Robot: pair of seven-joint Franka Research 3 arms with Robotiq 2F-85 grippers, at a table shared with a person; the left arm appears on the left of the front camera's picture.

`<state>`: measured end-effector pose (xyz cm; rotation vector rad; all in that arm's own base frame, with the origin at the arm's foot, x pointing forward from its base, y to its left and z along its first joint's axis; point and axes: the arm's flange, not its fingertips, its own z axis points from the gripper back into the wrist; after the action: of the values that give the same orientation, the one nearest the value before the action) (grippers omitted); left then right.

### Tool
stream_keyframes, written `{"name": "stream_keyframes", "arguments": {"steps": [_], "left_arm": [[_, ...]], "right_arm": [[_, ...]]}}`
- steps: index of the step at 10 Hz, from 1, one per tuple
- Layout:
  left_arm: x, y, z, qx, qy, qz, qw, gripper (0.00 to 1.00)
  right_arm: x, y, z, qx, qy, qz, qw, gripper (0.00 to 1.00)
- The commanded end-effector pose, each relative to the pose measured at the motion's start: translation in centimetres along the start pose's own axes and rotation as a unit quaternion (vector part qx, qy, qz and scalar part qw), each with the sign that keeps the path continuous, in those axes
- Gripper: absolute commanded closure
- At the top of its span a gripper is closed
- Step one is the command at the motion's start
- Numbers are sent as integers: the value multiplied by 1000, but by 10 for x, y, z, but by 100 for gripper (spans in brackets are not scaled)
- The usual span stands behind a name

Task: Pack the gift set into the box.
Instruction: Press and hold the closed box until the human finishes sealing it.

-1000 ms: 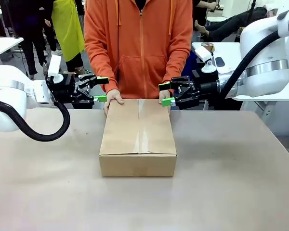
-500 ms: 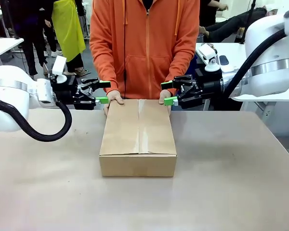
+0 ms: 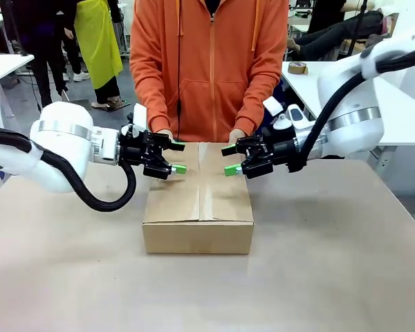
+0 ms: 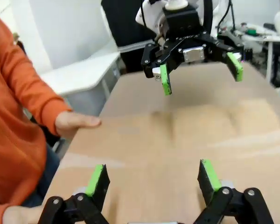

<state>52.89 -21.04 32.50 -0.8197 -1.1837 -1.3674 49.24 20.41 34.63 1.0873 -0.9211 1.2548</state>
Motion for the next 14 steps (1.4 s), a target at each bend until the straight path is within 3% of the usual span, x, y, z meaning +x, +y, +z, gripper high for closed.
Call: {"name": "stream_keyframes", "arguments": {"steps": [1, 3, 5, 8, 9, 10, 11, 12, 14], "left_arm": [[-4, 8, 1, 11, 32, -2, 999, 0], [-13, 12, 9, 18, 27, -14, 999, 0], [-18, 9, 16, -30, 25, -24, 999, 0], [-32, 15, 20, -30, 56, -16, 998, 0], [-36, 23, 22, -4, 34, -1, 999, 0], [-38, 28, 24, 17, 46, 2, 999, 0], [-23, 14, 22, -20, 37, -12, 999, 0], [-23, 14, 22, -20, 37, -12, 999, 0], [-23, 14, 22, -20, 37, -12, 999, 0]], "right_arm": [[-9, -23, -18, -9, 18, 10, 1000, 0], [-22, -43, -18, -26, 36, 23, 999, 0], [-35, -52, -23, -23, 42, 32, 998, 0], [-49, -51, -20, 41, 29, 34, 998, 0], [-52, -52, -14, 39, 30, 25, 998, 0], [-55, -54, -12, 40, 38, 9, 998, 0], [-58, -55, -9, 32, 47, -7, 998, 0], [-46, -47, -17, 34, 25, 19, 999, 0], [-46, -47, -17, 34, 25, 19, 999, 0]]}}
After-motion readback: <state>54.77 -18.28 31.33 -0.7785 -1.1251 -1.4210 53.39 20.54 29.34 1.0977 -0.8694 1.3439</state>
